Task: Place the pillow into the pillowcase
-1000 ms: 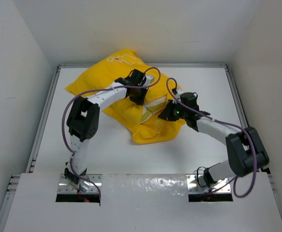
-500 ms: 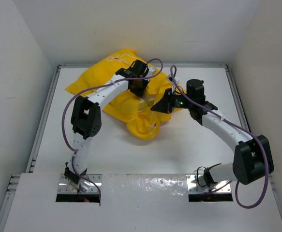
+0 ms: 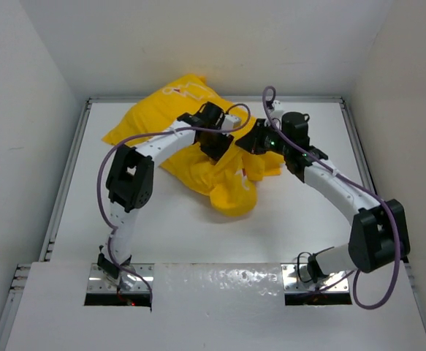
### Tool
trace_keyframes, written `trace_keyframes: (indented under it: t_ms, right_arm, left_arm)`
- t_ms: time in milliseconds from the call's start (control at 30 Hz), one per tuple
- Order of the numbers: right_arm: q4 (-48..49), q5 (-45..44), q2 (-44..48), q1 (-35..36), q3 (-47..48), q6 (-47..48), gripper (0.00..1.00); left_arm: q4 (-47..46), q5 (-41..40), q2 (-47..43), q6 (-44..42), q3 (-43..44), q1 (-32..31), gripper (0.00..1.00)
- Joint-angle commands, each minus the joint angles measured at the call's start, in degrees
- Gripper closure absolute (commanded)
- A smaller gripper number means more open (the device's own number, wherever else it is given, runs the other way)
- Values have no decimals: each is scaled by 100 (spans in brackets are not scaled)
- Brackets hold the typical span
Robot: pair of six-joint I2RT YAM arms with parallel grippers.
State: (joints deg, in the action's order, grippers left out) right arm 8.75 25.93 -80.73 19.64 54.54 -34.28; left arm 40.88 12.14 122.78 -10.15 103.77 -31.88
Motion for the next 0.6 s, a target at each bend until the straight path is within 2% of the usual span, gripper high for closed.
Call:
trace_keyframes:
  t_ms: [0,33,67,100,133,233,267,400,433,467,500,533,567]
  right_arm:
    - [-1318,-1442,-539,14,653,571,88]
    - [-1567,-1433,-706,5,941,624,62]
    - [-1831,-1416,-977,5,1101,694,51]
    - [-2312,-1424,-1163,14,1389,764,37]
    - [-2491,-1450,-1164,14,1523,765,32]
    - [-2888,-1854,-1200,-13,1770,932,17]
    - [-2958,-1959,-1174,-82,1857,958,2]
    - [-3422,-2469,-840,-215,2077,1221,1]
    - [-3563,-2609,-657,-206,2104,1318,1]
    - [-3695,-2689,-550,-189,2061,1510,4]
    - [-3914,-2716,-427,-154,2017,1591,26]
    - [-4012,-2716,-174,-127,1842,1687,52]
    - [-4170,-2812,-32,-5,1719,1732,100]
  left_arm:
    - [191,780,-219,179,1012,462,53]
    - [418,842,-220,224,1266,646,39]
    - [525,816,-220,242,1478,709,33]
    - [717,799,-246,207,1958,796,26]
    - [780,799,-246,163,1963,823,18]
    - [825,834,-386,171,2121,937,13]
    - [825,781,-456,206,2217,990,1]
    - [650,676,-632,531,2429,1613,0]
    - [588,710,-659,767,2429,2093,0]
    - [579,754,-650,856,2429,2376,0]
    - [587,798,-642,953,2412,2649,0]
    - [605,790,-624,962,2368,3165,0]
    - [614,746,-554,954,2254,3727,6]
